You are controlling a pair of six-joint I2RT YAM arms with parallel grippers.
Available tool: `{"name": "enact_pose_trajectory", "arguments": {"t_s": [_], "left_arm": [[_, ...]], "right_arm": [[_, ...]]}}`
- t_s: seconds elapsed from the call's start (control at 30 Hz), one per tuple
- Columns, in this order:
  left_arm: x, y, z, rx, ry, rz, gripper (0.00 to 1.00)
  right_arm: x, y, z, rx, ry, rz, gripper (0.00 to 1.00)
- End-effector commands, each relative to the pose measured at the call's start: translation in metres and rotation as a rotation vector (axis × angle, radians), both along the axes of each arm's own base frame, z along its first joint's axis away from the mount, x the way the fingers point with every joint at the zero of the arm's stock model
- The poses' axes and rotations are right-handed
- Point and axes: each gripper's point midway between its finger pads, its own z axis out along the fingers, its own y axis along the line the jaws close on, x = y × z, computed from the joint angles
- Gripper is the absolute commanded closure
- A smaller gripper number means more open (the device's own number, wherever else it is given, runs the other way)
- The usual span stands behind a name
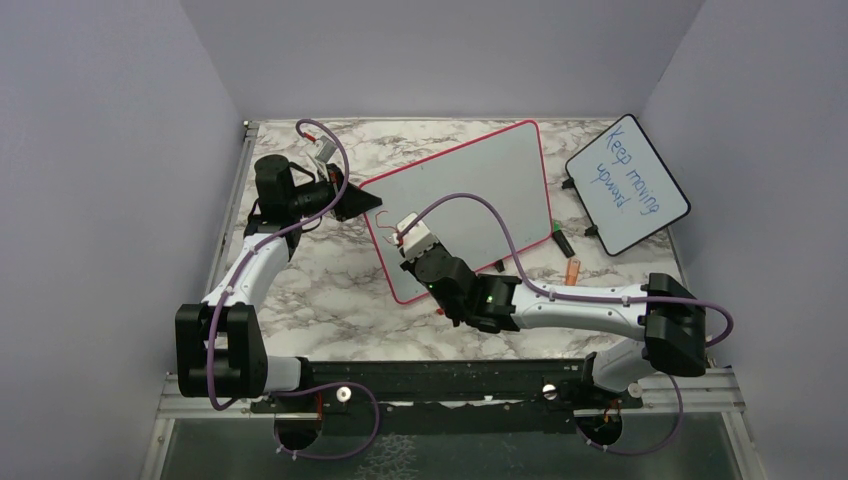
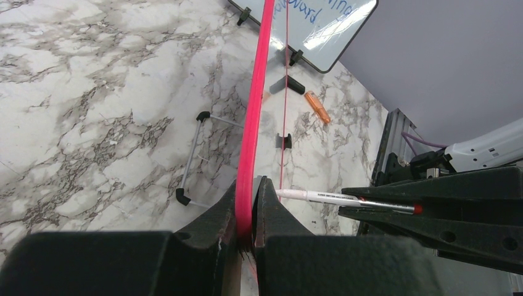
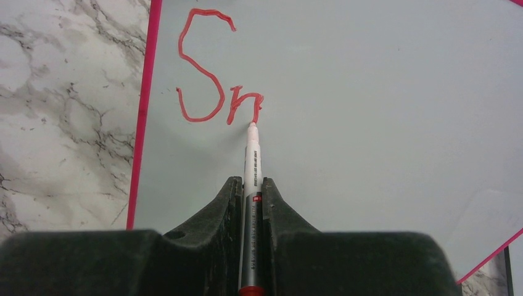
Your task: Write a sentence on the whiteboard
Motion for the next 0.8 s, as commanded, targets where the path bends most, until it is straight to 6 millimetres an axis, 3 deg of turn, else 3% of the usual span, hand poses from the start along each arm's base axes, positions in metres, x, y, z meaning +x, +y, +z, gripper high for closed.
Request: {"name": "enact_pose_trajectory", "arguments": {"t_s": [0.0,0.3,0.77], "left_arm": [[0.005,0.000,-0.025,0.069,0.001,0.033,1.00],[0.006,0.000,-0.025,0.069,0.002,0.033,1.00],[0.005,-0.001,-0.025,0.066,0.005,0.027,1.00]], "right_arm": [[-0.005,-0.006,-0.020,-0.038,0.050,0.019,0.99],[-0.002,-0.006,-0.015,-0.025,0.027,0.006,0.99],[0.012,-0.004,0.010,0.043,-0.075,-0.048,0.99]]}}
